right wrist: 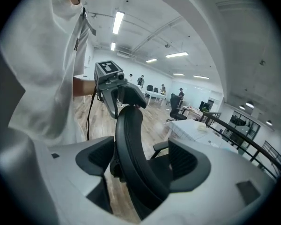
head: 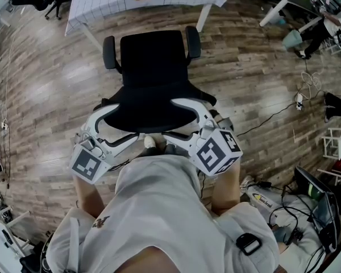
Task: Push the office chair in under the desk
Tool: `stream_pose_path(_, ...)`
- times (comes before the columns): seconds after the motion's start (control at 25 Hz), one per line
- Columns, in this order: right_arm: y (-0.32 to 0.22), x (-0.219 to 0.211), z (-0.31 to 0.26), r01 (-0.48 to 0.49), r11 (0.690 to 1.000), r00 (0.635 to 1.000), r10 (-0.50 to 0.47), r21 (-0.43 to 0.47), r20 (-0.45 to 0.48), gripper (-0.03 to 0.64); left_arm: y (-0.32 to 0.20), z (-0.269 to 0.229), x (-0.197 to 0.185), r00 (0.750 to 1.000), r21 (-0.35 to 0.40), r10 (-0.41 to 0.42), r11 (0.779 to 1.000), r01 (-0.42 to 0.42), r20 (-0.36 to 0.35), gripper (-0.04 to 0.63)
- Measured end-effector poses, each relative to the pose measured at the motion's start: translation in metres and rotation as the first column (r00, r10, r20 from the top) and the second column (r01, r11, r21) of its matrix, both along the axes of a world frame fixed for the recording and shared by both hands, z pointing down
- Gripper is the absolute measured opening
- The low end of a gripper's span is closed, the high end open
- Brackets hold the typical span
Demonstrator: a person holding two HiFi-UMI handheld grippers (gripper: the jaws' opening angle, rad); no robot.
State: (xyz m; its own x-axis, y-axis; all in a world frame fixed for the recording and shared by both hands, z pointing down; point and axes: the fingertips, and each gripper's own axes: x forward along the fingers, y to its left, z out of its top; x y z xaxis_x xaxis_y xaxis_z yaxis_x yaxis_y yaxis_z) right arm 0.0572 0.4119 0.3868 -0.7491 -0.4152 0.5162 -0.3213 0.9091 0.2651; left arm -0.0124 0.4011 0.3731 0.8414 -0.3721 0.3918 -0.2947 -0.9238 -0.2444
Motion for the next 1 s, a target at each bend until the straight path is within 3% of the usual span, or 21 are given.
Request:
stream_pose_path(0.2,-0.0042,-0.0008,0.0044,0.001,1.0,1.0,-0.001,0.01,-0.029,0.362,-0.0023,0.0003,0.001,1.0,0.004,0.001,1.0,-0.001,0.013,0.37)
stream_pose_path(0.64,-0.0045,0.0015,0.0112,0.06,0.995,0.996,-0.065,-0.076,-0.065,0.348,-0.0029,0.0074,0.0064,0.997,-0.034,-0.004,0.999,0.006,0.072,0.36)
stream_pose_path(1.0,-0.0089,0.0028,0.0089,0.09,0.995,0.995,-0.091,-0.042,-0.031,0.345,-0.0082,0.0075,0.0087,0.998,-0.046,-0.018,0.999,0.021,0.065,0.365)
